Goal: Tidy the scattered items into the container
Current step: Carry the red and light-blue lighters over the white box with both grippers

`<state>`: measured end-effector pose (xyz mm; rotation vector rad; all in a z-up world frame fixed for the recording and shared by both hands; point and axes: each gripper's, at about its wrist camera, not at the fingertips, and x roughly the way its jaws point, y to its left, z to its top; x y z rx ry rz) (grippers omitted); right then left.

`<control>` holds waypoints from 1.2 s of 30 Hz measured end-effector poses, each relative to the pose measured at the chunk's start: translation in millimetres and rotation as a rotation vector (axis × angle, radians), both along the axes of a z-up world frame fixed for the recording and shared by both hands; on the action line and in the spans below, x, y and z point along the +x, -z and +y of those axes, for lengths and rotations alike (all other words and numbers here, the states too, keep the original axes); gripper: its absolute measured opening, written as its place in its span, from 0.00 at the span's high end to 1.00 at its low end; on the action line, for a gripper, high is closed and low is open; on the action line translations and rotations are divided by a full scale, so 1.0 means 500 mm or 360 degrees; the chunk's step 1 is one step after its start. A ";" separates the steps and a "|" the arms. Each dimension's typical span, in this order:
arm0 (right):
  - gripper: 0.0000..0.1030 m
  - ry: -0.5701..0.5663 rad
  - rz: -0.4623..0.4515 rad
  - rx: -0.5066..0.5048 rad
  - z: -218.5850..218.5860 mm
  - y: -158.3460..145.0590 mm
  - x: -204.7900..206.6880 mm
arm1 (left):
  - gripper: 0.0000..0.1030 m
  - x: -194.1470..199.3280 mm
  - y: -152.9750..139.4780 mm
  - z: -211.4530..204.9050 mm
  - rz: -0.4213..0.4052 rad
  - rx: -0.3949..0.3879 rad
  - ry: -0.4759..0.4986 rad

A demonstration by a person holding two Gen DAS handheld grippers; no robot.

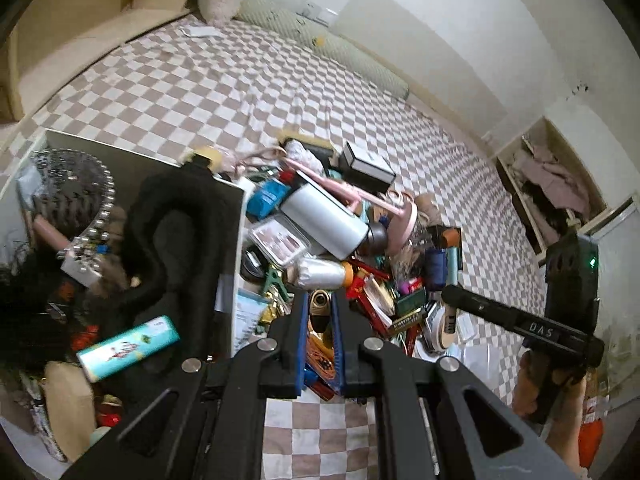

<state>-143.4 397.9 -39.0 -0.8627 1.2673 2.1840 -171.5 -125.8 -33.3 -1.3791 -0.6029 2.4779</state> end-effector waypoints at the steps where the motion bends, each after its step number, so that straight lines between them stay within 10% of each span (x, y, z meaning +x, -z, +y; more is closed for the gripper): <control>1: 0.76 -0.0011 0.0007 0.0002 -0.003 -0.002 -0.007 | 0.89 0.004 -0.003 -0.010 0.0006 0.0007 -0.0013; 14: 0.76 -0.0195 0.0071 0.0012 -0.056 -0.022 -0.113 | 0.89 0.061 -0.019 -0.136 0.0059 0.0024 -0.0212; 36: 0.76 -0.0421 0.0106 -0.0005 -0.130 -0.018 -0.241 | 0.89 0.064 -0.013 -0.213 0.0097 -0.0337 -0.0494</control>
